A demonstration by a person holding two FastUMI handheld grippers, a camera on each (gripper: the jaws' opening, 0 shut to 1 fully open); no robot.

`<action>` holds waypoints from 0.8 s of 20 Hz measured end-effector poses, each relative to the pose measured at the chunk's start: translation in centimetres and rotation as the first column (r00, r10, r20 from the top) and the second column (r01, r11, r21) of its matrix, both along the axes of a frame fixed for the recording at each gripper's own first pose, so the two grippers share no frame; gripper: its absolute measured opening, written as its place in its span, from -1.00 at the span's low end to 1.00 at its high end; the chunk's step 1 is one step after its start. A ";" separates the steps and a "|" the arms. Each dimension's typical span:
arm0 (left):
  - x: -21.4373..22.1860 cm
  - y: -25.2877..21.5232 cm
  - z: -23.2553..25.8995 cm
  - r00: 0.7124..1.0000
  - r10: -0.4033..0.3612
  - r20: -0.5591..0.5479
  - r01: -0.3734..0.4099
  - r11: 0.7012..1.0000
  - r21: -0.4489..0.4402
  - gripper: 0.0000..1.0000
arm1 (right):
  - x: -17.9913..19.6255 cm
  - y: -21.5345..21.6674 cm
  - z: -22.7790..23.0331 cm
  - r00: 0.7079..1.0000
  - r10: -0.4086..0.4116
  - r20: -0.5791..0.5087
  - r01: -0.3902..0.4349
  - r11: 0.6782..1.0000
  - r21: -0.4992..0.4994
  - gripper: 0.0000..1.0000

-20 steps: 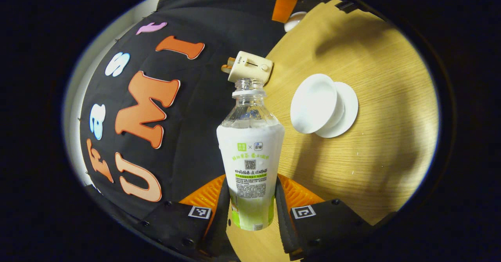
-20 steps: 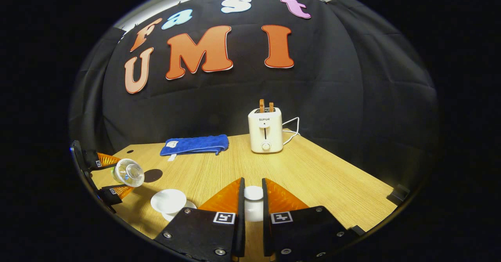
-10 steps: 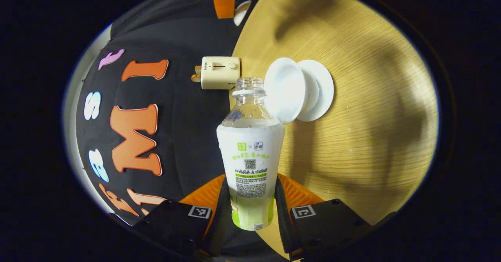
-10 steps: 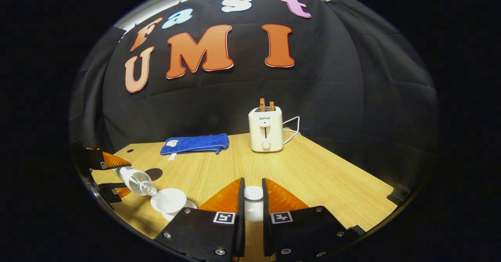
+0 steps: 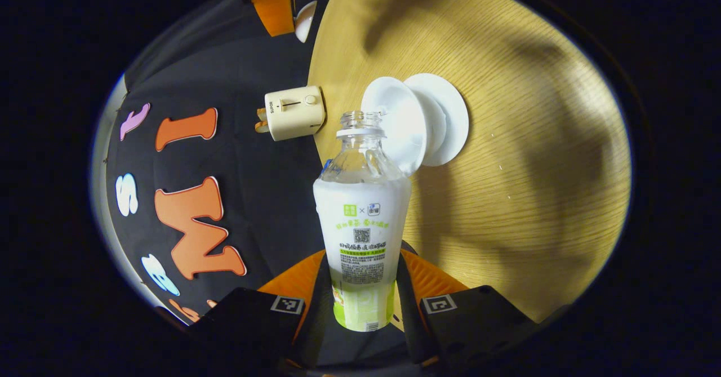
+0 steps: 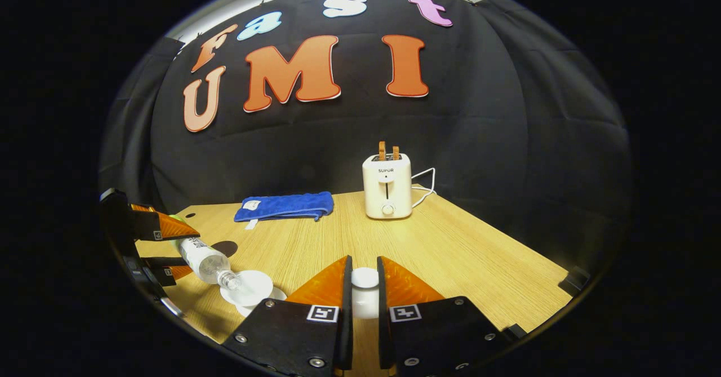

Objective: Open the teacup lid with one hand, grasp the water bottle and pour water into the teacup with the other hand; after pouring, place the water bottle on the coaster and then close the teacup lid.

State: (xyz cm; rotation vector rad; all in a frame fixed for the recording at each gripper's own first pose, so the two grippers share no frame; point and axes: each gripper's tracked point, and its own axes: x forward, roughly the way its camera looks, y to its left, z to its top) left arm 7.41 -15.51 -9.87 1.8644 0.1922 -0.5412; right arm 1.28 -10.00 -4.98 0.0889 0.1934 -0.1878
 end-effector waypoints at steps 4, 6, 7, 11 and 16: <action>0.6 0.2 0.1 1.000 -0.006 -0.006 0.007 0.998 0.064 0.17 | -0.2 -0.6 0.1 1.000 -0.012 0.005 0.012 1.000 0.007 -0.63; 0.7 0.2 0.1 1.000 -0.010 -0.005 0.010 0.996 0.091 0.24 | -0.2 -0.9 0.0 1.000 -0.020 0.004 0.020 1.000 0.013 -0.72; 0.7 0.3 0.3 1.000 -0.012 -0.005 0.013 0.995 0.104 0.18 | -0.3 -1.1 -0.1 1.000 -0.023 0.003 0.023 1.000 0.016 -0.63; 0.5 0.1 0.7 0.999 -0.032 -0.005 0.033 0.989 0.143 0.18 | -0.2 -1.2 -0.2 1.000 -0.025 -0.002 0.025 0.999 0.020 -0.72; 0.6 0.1 1.0 0.999 -0.042 -0.003 0.042 0.982 0.183 0.23 | -0.2 -1.3 -0.4 1.000 -0.024 -0.007 0.024 1.000 0.020 -0.63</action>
